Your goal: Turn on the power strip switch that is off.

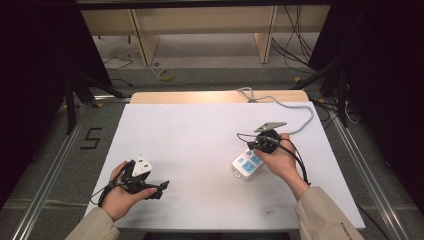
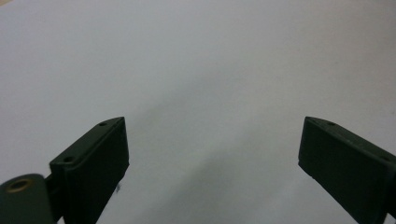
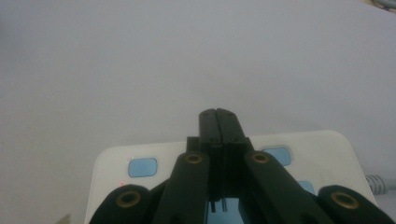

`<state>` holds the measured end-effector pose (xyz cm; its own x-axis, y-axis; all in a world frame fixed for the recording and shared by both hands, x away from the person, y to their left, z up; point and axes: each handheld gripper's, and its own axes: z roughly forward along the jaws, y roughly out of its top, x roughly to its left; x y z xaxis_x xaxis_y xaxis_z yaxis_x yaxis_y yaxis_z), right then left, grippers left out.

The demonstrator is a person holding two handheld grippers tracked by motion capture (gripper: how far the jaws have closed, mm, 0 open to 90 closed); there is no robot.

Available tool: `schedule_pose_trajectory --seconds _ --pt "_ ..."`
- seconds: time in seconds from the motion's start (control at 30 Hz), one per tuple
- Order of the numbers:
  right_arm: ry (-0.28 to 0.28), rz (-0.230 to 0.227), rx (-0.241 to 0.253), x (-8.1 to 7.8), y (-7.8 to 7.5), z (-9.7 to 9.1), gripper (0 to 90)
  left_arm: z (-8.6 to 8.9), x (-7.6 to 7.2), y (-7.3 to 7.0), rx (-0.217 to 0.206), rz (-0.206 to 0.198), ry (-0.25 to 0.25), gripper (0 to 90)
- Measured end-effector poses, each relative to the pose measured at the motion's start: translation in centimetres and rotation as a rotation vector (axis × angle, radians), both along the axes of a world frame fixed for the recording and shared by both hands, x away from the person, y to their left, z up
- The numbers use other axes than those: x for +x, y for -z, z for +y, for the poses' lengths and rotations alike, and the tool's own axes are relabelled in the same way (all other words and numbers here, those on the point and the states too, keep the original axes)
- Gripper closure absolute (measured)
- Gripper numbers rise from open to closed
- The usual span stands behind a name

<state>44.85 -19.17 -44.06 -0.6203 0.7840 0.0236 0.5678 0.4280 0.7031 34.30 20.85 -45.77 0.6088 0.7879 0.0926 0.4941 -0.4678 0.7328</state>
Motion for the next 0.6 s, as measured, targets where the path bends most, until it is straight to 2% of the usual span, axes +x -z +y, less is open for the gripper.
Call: schedule_pose_trajectory --seconds 0.6 --pt "0.004 0.048 -0.024 0.52 0.58 0.2 90.0 -0.01 0.02 0.01 0.0 0.0 0.002 8.3"
